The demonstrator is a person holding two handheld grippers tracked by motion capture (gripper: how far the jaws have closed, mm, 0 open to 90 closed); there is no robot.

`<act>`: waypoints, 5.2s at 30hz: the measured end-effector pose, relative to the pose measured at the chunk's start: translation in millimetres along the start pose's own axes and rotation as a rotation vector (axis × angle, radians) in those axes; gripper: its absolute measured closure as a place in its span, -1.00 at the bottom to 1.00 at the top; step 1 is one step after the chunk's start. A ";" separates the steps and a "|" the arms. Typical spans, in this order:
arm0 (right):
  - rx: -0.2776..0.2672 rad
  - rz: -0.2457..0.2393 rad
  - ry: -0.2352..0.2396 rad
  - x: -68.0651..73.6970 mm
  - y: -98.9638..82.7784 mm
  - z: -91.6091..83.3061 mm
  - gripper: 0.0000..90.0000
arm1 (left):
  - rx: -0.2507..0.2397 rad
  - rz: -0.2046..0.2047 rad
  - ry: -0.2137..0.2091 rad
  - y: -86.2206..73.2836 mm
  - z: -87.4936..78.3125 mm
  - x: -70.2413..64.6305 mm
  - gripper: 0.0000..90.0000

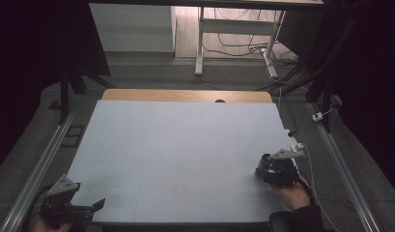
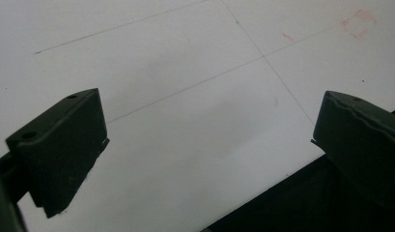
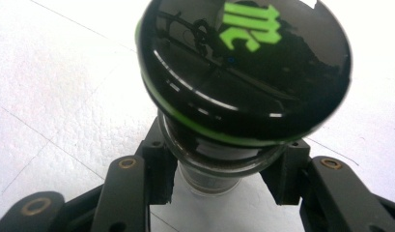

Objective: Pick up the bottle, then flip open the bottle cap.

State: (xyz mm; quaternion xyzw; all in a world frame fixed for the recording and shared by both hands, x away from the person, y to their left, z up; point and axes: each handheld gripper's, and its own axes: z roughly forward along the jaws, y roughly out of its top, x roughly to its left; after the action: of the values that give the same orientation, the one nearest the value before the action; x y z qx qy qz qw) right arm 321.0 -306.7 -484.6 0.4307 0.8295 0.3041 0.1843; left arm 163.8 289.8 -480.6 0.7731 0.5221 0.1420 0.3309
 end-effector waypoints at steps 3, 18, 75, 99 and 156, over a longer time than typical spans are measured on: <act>0.001 -0.002 -0.002 0.3 0.3 0.0 0.17 | 0.000 0.000 0.000 0.0 0.0 0.1 -1.00; -0.028 -0.007 0.020 5.8 9.3 -9.2 0.18 | 0.000 0.000 -0.001 0.0 0.0 0.2 -1.00; -0.057 -0.367 0.366 113.2 127.6 8.2 0.18 | 0.012 0.009 -0.012 1.1 1.6 0.3 -1.00; -0.046 -0.466 0.442 157.2 152.8 26.9 0.18 | 0.020 0.009 -0.034 1.4 2.4 1.3 -1.00; -0.054 -0.502 0.465 163.2 151.8 22.3 0.18 | -0.123 0.228 -0.404 83.4 16.5 -55.5 -1.00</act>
State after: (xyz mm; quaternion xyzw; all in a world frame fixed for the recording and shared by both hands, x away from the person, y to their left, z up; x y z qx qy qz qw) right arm 333.5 -96.7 -407.7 0.1272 0.9211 0.3611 0.0706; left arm 209.6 214.1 -430.8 0.8182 0.3449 0.0523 0.4570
